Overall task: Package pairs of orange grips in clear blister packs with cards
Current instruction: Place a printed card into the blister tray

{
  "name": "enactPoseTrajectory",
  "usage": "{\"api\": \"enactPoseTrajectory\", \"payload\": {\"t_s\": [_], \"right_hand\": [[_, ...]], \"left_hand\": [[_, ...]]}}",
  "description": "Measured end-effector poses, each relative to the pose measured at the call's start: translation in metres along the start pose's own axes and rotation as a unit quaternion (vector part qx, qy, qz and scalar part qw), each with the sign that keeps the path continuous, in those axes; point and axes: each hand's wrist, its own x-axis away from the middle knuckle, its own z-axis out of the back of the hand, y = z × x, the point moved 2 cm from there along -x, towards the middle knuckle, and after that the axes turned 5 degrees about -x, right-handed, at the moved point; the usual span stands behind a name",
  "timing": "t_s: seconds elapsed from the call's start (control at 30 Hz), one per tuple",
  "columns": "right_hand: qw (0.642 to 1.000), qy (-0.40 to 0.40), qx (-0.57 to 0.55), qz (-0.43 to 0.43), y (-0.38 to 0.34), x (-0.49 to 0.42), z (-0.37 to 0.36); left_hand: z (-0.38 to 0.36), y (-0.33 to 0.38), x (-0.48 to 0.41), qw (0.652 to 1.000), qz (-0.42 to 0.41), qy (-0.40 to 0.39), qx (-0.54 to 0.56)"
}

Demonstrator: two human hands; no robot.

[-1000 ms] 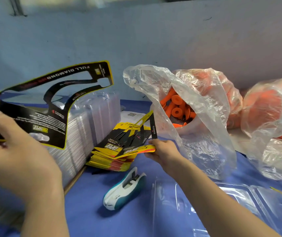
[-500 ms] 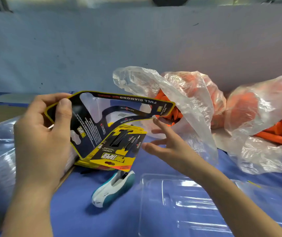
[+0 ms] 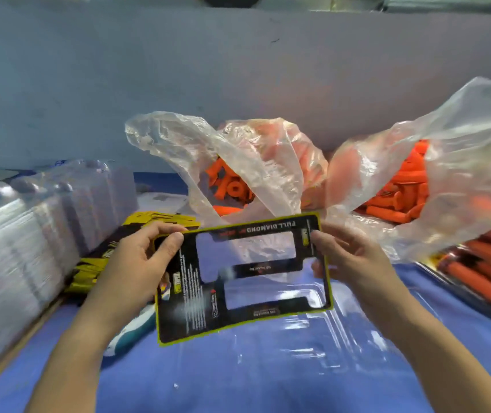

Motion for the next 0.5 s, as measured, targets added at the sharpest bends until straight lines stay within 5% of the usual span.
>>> {"api": "enactPoseTrajectory", "payload": {"t_s": [0.23, 0.5], "right_hand": [[0.973, 0.009, 0.224, -0.061, 0.032, 0.008, 0.026], [0.901, -0.005, 0.431, -0.053, 0.038, 0.012, 0.036]], "left_hand": [[-0.027, -0.029, 0.005, 0.983, 0.034, -0.093, -0.153], [-0.050, -0.032, 0.010, 0.965, 0.035, -0.135, -0.222]]}}
